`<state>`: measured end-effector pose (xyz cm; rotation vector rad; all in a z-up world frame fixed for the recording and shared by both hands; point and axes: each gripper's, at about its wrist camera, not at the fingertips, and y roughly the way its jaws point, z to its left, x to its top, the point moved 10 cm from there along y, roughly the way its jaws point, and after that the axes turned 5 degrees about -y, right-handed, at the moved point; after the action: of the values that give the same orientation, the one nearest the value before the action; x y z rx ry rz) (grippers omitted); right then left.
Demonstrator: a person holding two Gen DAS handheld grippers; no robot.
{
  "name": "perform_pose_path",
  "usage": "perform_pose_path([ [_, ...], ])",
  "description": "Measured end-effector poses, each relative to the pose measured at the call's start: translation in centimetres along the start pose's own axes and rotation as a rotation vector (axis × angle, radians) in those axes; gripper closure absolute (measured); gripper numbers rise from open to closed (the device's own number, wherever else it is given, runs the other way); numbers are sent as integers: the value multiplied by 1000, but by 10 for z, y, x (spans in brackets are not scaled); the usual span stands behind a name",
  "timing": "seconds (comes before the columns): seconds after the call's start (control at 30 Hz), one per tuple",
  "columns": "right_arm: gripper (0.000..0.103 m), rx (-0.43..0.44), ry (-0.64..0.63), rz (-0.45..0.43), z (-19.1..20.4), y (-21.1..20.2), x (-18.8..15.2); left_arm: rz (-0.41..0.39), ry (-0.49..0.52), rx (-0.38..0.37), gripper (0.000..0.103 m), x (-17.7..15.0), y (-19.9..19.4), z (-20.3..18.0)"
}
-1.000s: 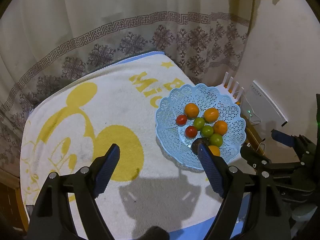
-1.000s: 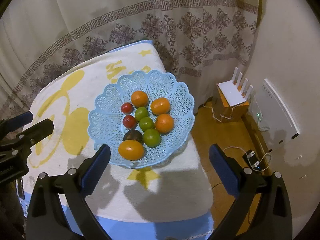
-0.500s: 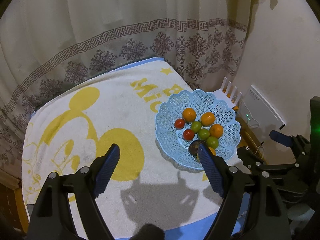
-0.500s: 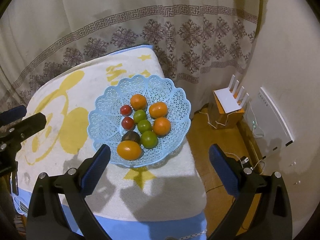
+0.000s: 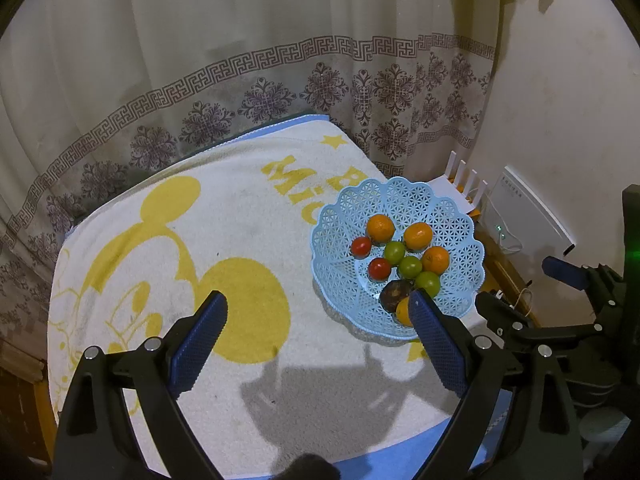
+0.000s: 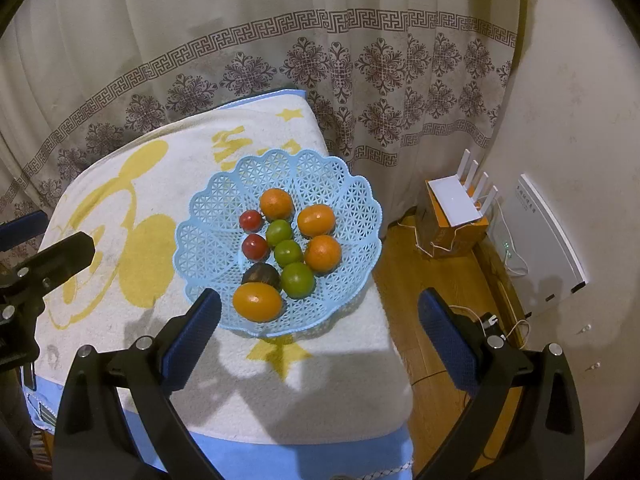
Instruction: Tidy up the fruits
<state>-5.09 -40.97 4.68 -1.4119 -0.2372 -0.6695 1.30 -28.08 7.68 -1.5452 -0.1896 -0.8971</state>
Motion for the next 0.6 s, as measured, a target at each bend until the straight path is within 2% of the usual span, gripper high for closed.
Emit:
perform_pose_path([
  [0.17,3,2,-2,2,0,0,0,9,25,44,12,-3,6,0],
  [0.6,3,2,-12,-2,1,4,4,20,27,53,12,-4,10,2],
])
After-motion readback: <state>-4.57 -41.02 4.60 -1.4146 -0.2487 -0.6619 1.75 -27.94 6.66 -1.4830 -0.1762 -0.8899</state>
